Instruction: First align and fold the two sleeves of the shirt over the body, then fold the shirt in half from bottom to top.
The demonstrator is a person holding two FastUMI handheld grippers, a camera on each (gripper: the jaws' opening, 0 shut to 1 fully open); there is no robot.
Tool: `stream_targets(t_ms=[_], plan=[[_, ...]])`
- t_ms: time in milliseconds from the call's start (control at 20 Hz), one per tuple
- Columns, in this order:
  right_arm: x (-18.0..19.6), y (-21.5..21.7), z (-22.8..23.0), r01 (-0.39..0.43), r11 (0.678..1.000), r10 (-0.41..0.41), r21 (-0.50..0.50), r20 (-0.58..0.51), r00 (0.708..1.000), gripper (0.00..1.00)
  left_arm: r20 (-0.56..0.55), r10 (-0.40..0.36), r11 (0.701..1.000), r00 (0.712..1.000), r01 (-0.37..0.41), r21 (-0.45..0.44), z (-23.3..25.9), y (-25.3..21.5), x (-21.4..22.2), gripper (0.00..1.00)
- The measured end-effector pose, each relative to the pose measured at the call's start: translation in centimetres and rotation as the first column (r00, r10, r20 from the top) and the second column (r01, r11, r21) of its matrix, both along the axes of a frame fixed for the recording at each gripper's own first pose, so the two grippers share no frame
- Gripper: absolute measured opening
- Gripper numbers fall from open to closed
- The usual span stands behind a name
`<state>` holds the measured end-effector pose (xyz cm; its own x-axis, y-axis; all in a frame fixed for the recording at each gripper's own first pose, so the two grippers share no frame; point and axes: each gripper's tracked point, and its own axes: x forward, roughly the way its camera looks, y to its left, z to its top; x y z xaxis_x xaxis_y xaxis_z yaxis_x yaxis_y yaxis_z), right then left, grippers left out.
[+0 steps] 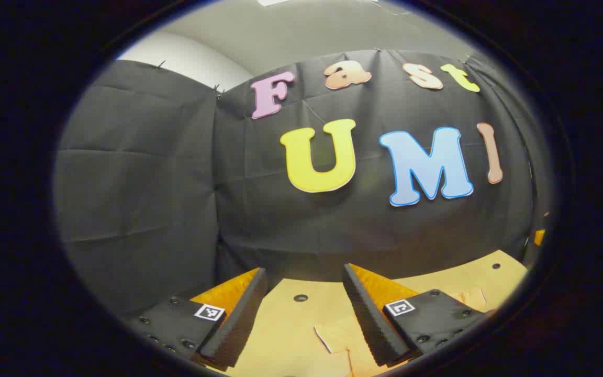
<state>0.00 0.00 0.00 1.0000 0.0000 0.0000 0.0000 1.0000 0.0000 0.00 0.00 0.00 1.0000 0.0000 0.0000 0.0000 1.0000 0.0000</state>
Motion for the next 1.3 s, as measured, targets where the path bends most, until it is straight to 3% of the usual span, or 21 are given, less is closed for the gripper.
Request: stream_targets(t_ms=[150,200,250,400,450,500,650,950,1300], plan=[[0.1,1.5,-0.8,-0.012,0.997,0.015,0.072,-0.035,0.999,0.99,-0.019,-0.028,0.999,0.999,0.028,0.016,-0.7,-0.7,-1.5,0.99],[-0.1,1.7,-1.3,-0.002,0.996,0.007,0.094,-0.054,0.998,0.99,-0.023,-0.047,0.999,0.999,0.047,0.011,-0.6,-1.3,-1.7,0.91],[-0.4,1.6,-1.9,0.018,0.994,-0.009,0.110,-0.083,0.997,0.99,-0.032,-0.063,0.998,0.998,0.063,0.005,-0.4,-1.6,-1.7,1.00],[-2.5,0.7,-2.6,0.069,0.983,-0.049,0.172,-0.118,0.992,0.98,-0.062,-0.097,0.995,0.993,0.099,0.028,-0.6,-2.9,-1.8,1.00],[-3.4,0.1,-2.7,0.087,0.976,-0.065,0.201,-0.116,0.991,0.98,-0.086,-0.114,0.992,0.990,0.117,0.035,-0.9,-4.3,-1.9,0.96],[-4.0,-0.6,-2.9,0.106,0.970,-0.082,0.219,-0.117,0.990,0.99,-0.097,-0.134,0.990,0.986,0.137,0.024,-1.1,-5.5,-2.1,1.00],[-5.5,-2.1,-3.8,0.166,0.950,-0.136,0.266,-0.125,0.983,0.99,-0.133,-0.209,0.978,0.969,0.207,-0.027,-2.0,-8.5,-3.5,1.00],[-5.9,-1.7,-4.5,0.162,0.944,-0.122,0.287,-0.152,0.981,0.97,-0.162,-0.246,0.969,0.956,0.239,-0.059,-2.1,-9.6,-4.6,1.00],[-3.6,-0.4,-4.4,0.111,0.952,-0.065,0.284,-0.164,0.984,0.97,-0.168,-0.199,0.980,0.965,0.192,-0.057,-2.1,-8.3,-5.6,0.99]])
